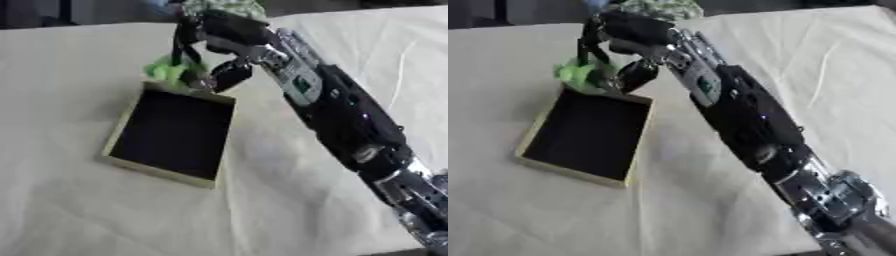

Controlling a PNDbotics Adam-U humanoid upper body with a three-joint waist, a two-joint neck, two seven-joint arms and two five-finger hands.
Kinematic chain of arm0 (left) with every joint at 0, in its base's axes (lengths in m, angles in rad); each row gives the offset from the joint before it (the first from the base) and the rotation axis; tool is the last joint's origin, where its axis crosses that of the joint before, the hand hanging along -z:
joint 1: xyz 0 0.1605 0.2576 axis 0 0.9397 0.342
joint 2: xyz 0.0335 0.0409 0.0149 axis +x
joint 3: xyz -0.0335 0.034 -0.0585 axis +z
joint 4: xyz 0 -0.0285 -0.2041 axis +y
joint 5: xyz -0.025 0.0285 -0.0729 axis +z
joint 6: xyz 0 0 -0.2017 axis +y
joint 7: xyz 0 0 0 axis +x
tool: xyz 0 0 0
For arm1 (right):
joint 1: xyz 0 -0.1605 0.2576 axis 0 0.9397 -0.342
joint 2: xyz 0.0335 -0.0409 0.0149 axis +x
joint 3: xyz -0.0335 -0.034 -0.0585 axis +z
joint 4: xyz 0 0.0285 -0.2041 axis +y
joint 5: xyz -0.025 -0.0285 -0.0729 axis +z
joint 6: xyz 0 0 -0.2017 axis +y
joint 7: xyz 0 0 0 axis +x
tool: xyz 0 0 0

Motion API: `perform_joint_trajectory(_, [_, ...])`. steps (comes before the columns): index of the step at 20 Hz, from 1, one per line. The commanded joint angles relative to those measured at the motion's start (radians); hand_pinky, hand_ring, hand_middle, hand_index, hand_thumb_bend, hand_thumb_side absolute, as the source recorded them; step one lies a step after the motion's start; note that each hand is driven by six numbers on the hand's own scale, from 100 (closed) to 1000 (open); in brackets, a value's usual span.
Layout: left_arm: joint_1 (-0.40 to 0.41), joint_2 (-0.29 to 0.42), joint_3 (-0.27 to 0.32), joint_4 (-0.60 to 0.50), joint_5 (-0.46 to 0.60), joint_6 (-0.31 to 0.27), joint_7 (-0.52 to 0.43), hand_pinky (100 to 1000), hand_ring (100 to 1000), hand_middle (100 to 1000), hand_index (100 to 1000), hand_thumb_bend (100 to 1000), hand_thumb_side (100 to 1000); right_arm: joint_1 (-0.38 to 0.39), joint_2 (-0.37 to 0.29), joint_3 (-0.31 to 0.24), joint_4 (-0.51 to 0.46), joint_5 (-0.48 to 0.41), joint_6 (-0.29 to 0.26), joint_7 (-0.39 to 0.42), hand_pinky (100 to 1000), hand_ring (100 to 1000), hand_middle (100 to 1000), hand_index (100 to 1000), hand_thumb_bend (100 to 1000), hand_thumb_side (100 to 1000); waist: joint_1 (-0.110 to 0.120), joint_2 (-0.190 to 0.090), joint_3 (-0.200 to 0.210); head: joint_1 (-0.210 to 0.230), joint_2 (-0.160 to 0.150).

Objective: Pick up objects on the table and place them in the box.

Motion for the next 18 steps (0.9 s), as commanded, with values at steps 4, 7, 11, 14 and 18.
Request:
perform_joint_trajectory(4, [-0.009, 0.005, 0.005, -0.023, -0.003, -0.003, 0.000, 738, 739, 756, 843, 100, 887, 0.003, 0.046, -0.002, 0.031, 0.048, -0.017, 0.022, 775, 678, 391, 548, 100, 100, 0.000, -0.015, 0.001, -0.013, -0.012])
perform_joint_trajectory(7, [-0.009, 0.004, 0.003, -0.021, -0.003, -0.004, -0.002, 738, 739, 756, 843, 100, 887, 0.006, 0.054, -0.009, 0.053, 0.090, -0.022, 0.006, 784, 703, 480, 629, 100, 100, -0.001, -0.016, 0.001, -0.015, -0.014])
perform_joint_trajectory(11, [-0.010, 0.003, 0.003, -0.019, -0.003, -0.006, -0.003, 738, 739, 756, 843, 100, 887, 0.006, 0.050, -0.021, 0.071, 0.151, -0.025, -0.045, 799, 747, 632, 753, 100, 100, -0.002, -0.016, -0.001, -0.016, -0.016])
perform_joint_trajectory(14, [-0.010, 0.002, 0.002, -0.017, -0.004, -0.007, -0.004, 738, 739, 756, 843, 100, 888, 0.007, 0.045, -0.026, 0.092, 0.205, -0.026, -0.073, 819, 793, 767, 864, 126, 151, -0.003, -0.017, -0.003, -0.017, -0.016])
perform_joint_trajectory(18, [-0.009, 0.001, 0.000, -0.014, -0.004, -0.008, -0.006, 739, 739, 757, 843, 100, 889, 0.004, 0.031, -0.033, 0.118, 0.275, -0.030, -0.063, 861, 848, 875, 949, 229, 248, -0.003, -0.018, -0.006, -0.018, -0.016])
